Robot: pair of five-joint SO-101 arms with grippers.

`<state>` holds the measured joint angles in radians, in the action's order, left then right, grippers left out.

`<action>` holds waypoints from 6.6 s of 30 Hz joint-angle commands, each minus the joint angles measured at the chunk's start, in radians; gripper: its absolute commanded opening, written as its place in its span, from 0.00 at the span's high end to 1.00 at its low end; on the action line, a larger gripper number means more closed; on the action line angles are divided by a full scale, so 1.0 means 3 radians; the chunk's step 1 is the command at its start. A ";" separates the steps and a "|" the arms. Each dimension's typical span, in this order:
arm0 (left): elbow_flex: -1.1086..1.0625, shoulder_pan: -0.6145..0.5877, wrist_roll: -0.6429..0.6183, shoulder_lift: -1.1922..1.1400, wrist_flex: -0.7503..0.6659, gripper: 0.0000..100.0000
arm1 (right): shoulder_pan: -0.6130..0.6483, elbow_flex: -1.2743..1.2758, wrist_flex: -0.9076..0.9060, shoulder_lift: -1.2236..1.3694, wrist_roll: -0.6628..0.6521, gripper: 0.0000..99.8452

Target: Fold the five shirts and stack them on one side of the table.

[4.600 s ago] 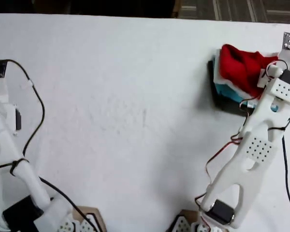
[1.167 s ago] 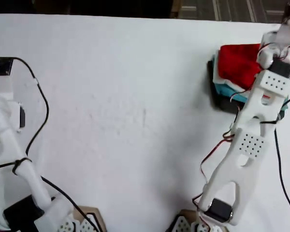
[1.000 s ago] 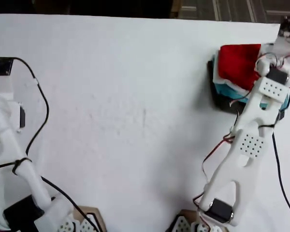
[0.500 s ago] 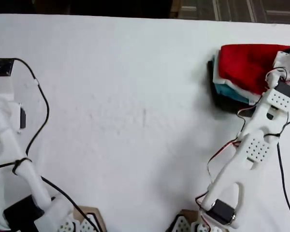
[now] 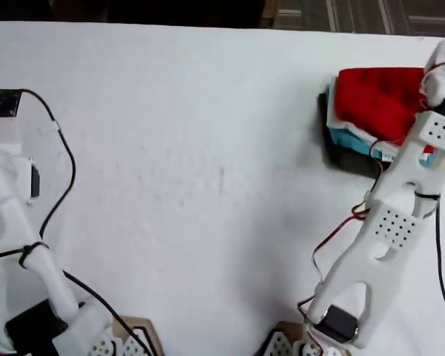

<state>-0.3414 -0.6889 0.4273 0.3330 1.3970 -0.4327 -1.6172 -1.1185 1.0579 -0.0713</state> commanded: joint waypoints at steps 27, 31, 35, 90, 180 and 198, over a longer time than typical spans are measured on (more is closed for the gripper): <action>0.0023 0.0031 0.0031 0.0133 0.0000 0.97 | -0.0182 -0.0169 -0.0008 0.0110 0.0276 0.98; 0.0018 0.0031 0.0031 0.0133 -0.0005 0.97 | -0.0105 -0.0169 -0.0427 -0.0166 0.0266 0.98; 0.0018 0.0026 0.0031 0.0133 -0.0005 0.97 | 0.0084 -0.0164 -0.1010 -0.0340 0.0261 0.98; 0.0054 -0.0153 0.0010 0.0133 -0.0220 0.97 | 0.0770 0.1340 -0.2166 -0.2371 -0.1248 0.98; 0.0110 0.1059 0.0389 -0.0041 -0.0527 0.97 | 0.1337 0.5912 -0.1680 -0.5848 -0.1243 0.81; 0.0555 -0.0650 0.0471 -0.0036 -0.0864 0.77 | 0.3506 0.6229 -0.0949 -0.4442 -0.0777 0.68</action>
<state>-0.2340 -0.7841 0.5654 0.2900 1.1577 0.5370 0.2562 -1.4576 -0.3353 -0.3153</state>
